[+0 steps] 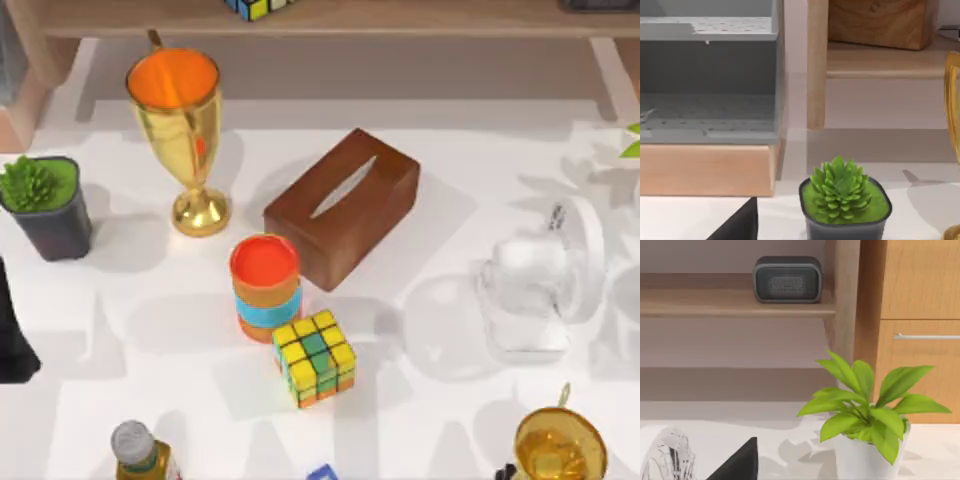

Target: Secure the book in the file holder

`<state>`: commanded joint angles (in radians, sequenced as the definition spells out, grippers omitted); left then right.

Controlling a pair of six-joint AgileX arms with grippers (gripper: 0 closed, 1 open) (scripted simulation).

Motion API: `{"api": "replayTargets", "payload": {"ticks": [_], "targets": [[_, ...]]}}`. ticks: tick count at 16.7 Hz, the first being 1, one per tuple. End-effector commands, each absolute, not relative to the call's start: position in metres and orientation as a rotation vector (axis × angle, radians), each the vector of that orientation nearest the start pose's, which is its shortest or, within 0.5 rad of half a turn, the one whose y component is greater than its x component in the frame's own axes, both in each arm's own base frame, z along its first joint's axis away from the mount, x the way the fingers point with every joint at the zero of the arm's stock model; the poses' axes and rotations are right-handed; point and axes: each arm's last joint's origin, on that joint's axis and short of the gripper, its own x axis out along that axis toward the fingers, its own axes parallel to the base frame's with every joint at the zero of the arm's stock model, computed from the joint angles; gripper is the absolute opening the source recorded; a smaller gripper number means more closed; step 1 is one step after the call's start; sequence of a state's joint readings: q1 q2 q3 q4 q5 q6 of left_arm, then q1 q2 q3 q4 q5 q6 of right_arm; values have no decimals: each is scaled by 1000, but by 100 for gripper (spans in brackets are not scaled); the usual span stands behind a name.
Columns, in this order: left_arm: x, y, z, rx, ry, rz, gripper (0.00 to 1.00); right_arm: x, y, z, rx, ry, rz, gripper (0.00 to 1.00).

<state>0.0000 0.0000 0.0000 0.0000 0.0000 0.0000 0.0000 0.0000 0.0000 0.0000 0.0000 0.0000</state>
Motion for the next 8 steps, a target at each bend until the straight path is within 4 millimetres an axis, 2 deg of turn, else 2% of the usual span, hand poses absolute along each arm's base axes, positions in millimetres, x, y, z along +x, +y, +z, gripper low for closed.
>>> {"api": "replayTargets", "payload": {"ticks": [2,4,6,8], "targets": [[106,-1,160,0,0,0,100,106,-1,160,0,0,0,100],[106,-2,168,0,0,-1,100,106,-1,160,0,0,0,100],[107,-3,187,-1,2,-3,100,106,-1,160,0,0,0,100],[112,-5,217,-2,4,-5,100,106,-1,160,0,0,0,100]]}}
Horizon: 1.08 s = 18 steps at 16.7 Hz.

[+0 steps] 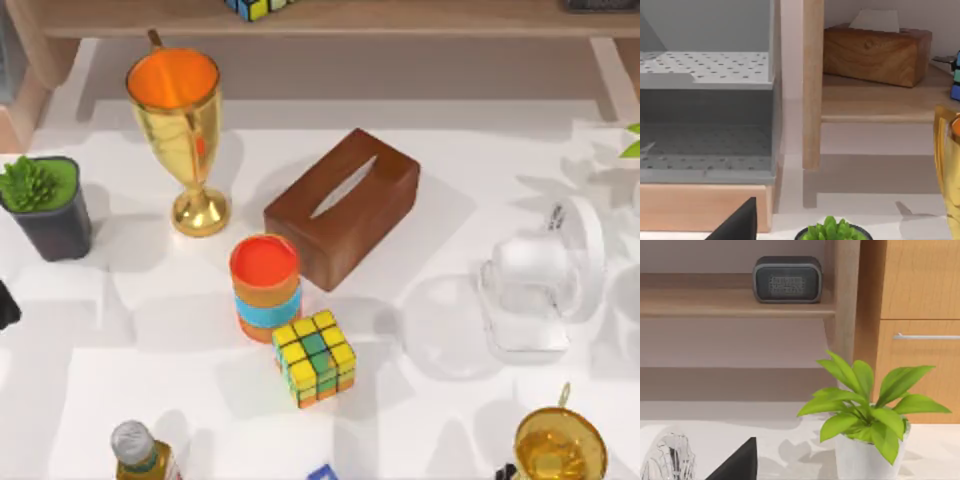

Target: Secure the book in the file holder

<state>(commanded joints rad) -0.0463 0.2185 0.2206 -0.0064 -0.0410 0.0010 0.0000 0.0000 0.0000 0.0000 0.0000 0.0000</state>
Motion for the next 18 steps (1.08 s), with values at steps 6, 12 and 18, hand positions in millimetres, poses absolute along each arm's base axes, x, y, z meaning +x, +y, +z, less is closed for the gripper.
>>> {"api": "replayTargets", "payload": {"ticks": [6,12,18], "targets": [[173,-20,343,-8,3,-12,100,106,-1,160,0,0,0,100],[296,-62,428,-13,-8,-15,100,106,-1,160,0,0,0,100],[392,-112,435,-12,-7,-17,100,106,-1,160,0,0,0,100]]}}
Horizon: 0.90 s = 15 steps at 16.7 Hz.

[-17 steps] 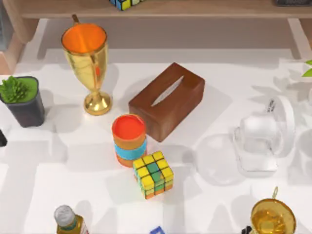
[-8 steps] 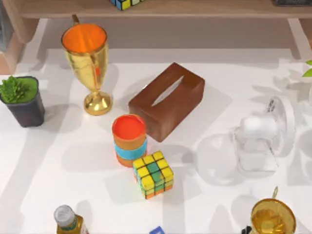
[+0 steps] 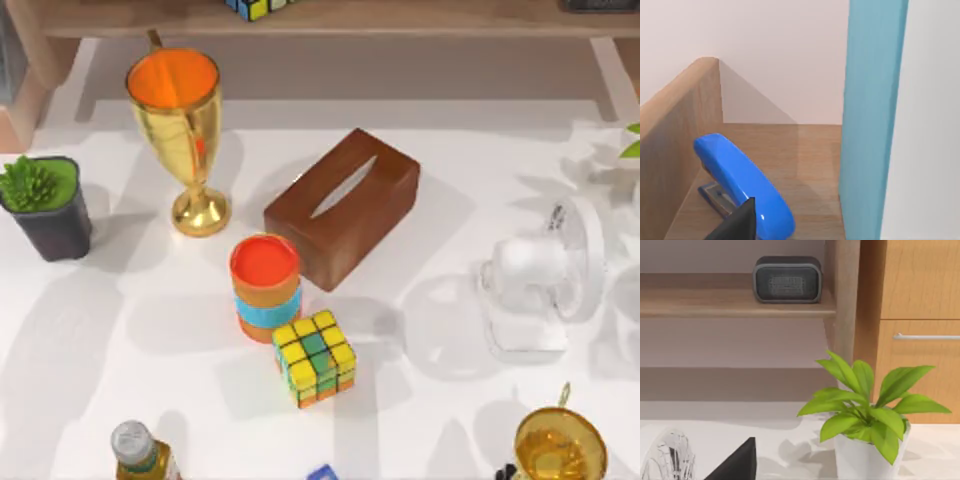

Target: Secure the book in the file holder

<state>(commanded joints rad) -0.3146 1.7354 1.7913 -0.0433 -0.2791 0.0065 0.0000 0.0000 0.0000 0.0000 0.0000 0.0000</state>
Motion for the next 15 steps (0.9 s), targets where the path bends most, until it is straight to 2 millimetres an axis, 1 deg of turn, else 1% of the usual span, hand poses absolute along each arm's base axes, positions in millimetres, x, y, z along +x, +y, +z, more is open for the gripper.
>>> {"api": "replayTargets", "payload": {"ticks": [1,3,9,15], "targets": [[401,-117,434,-12,-8,-17,100,106,-1,160,0,0,0,100],[410,-124,432,-13,-10,-17,100,106,-1,160,0,0,0,100],[412,-123,432,-13,-10,-15,100,106,-1,160,0,0,0,100],[431,-125,433,-13,-11,-17,100,106,-1,160,0,0,0,100]]}}
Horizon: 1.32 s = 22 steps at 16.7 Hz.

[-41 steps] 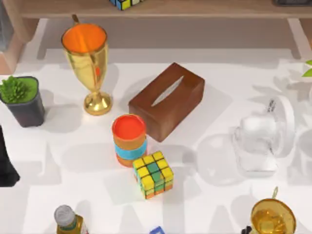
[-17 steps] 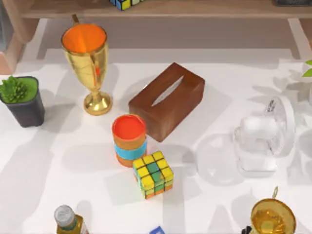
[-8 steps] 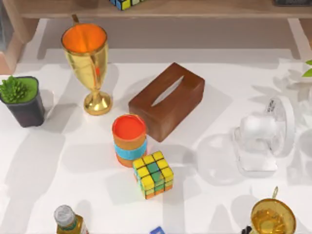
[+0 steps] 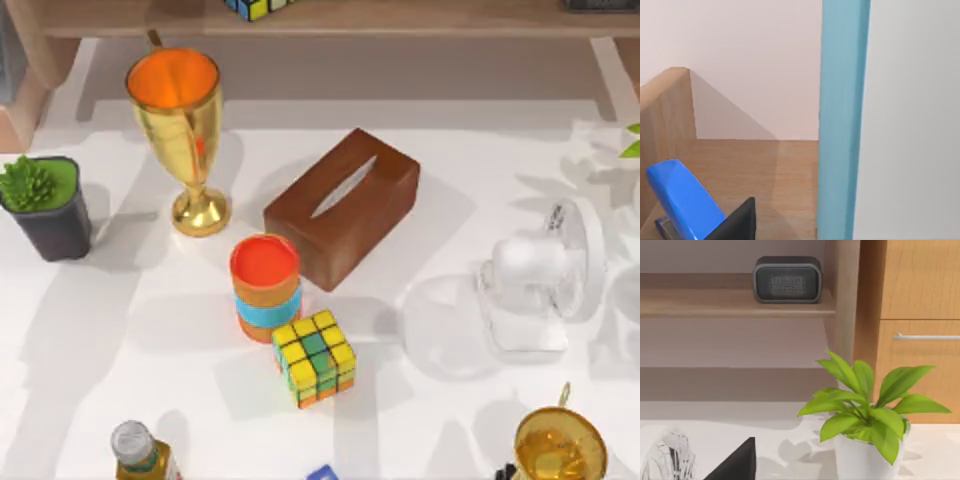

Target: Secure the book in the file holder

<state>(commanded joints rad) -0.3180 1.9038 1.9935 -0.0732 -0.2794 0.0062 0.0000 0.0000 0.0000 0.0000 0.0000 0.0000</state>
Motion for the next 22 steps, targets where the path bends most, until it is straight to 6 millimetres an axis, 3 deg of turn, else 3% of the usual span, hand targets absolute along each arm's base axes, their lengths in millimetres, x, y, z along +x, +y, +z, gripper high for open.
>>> {"api": "replayTargets", "payload": {"ticks": [4,17,22], "targets": [[431,-125,433,-13,-11,-17,100,106,-1,160,0,0,0,100],[431,-125,433,-13,-11,-17,2,106,-1,160,0,0,0,100],[431,-125,433,-13,-11,-17,0,106,-1,160,0,0,0,100]]}}
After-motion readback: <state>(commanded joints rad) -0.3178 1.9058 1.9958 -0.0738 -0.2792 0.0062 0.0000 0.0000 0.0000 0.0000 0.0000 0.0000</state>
